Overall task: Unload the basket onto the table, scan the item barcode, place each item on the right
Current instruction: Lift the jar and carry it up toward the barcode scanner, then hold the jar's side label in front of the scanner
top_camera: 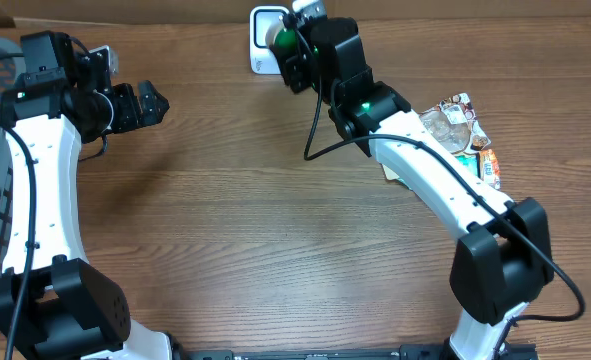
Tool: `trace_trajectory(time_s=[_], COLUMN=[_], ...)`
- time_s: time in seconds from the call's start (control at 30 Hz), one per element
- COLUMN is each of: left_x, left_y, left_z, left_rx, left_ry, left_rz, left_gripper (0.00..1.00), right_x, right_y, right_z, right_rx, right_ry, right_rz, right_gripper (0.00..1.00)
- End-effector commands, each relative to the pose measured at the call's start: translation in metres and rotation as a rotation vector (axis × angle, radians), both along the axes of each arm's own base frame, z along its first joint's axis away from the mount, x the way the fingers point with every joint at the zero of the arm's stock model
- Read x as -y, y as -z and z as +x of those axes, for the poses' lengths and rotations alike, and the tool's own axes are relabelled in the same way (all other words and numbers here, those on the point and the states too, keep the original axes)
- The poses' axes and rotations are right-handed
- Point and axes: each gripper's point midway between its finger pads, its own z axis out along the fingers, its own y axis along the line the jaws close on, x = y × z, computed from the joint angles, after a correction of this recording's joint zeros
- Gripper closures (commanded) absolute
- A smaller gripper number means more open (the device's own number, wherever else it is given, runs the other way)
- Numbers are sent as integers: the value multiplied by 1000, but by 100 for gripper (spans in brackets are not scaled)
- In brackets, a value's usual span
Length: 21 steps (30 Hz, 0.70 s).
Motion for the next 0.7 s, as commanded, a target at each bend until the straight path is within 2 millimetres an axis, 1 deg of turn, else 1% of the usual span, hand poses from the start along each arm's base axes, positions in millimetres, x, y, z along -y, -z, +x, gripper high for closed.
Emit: trace_trajectory(time_s=[0.0, 0.03, 0.1, 0.17, 0.27, 0.37, 0.47, 0.5, 0.67], left_x=[-1, -1, -1, -1, -1, -1, -1, -1, -1], left_y=[-11, -11, -11, -11, -11, -11, -11, -11, -11], left_z=[4, 4, 4, 4, 4, 4, 4, 4, 4], left_rx=[34, 34, 34, 34, 34, 34, 34, 34, 34], left_ry=[20, 20, 20, 20, 20, 20, 20, 20, 20], left_rz=[23, 23, 23, 23, 23, 23, 23, 23, 23], left_gripper=[0, 0, 0, 0, 0, 0, 0, 0, 0], right_x=[8, 7, 2, -3, -11, -14, -14, -14, -19], right_y=[-25, -32, -41, -45, -43, -38, -26, -20, 24], right_z=[19, 22, 29, 35, 45, 54, 63, 65, 76], right_rx=[201, 251, 346, 429, 543, 647, 723, 735, 741], right_ry=[15, 10, 1, -10, -15, 4, 16, 8, -71], right_rz=[-197, -215, -259, -294, -348, -391, -408, -424, -498], right_gripper=[60, 61, 62, 63, 63, 62, 62, 62, 63])
